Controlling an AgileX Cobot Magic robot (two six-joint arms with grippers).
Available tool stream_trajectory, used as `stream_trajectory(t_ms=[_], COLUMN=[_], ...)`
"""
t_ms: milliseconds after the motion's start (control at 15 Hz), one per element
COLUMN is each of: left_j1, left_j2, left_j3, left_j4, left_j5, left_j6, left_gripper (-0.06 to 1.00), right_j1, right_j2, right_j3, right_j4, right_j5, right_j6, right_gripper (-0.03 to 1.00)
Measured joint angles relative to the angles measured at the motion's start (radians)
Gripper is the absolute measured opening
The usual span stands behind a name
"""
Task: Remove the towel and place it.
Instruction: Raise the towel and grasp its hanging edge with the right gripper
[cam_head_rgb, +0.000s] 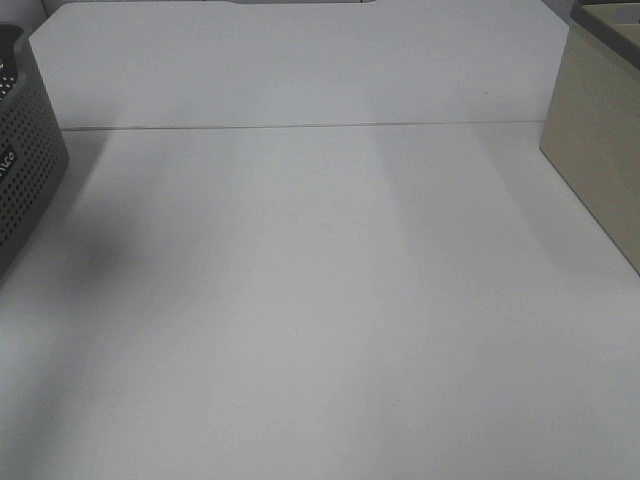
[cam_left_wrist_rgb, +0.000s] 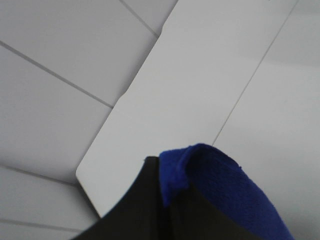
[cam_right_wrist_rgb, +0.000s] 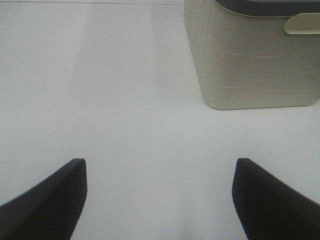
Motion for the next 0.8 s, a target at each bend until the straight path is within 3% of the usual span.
stream_trajectory(t_ms=[133,267,467,533,667,733,800], left_j1=[-0.122,-0.198,-0.265,-0.294,-0.337,-0.367,-0.387], left_j2=[-0.007,-0.007,-0.007,-0.007,-0.001,0.017,0.026], left_j3=[0.0,0.0,0.0,0.0,0.0,0.0,0.0], left_j4=[0.032,0.072,0.08,0.08,0.08,0.081,0.083], left_j5=[0.035,0.079,0.087,0.087,0.086,0.064,0.044], left_j6=[0.051,0.103,0.126,0.129,0.133,0.137,0.138], left_gripper=[0.0,0.0,0.0,0.0,0.0,0.0,0.0], right_j1=[0.0,0.0,0.0,0.0,0.0,0.0,0.0], right_j2=[0.005,0.068,0.247,0.283,0.415,0.523,0.577], right_j3=[-0.002,-0.019,-0.021,-0.021,-0.022,-0.022,-0.022], right_j4=[0.015,0.121,0.515,0.577,0.878,1.102,1.173], right_j5=[-0.003,-0.066,-0.247,-0.265,-0.315,-0.318,-0.317], right_j6=[-0.004,-0.09,-0.4,-0.458,-0.763,-0.964,-1.063], right_gripper=[0.78,0.78,0.76,0.76,0.76,0.75,0.75])
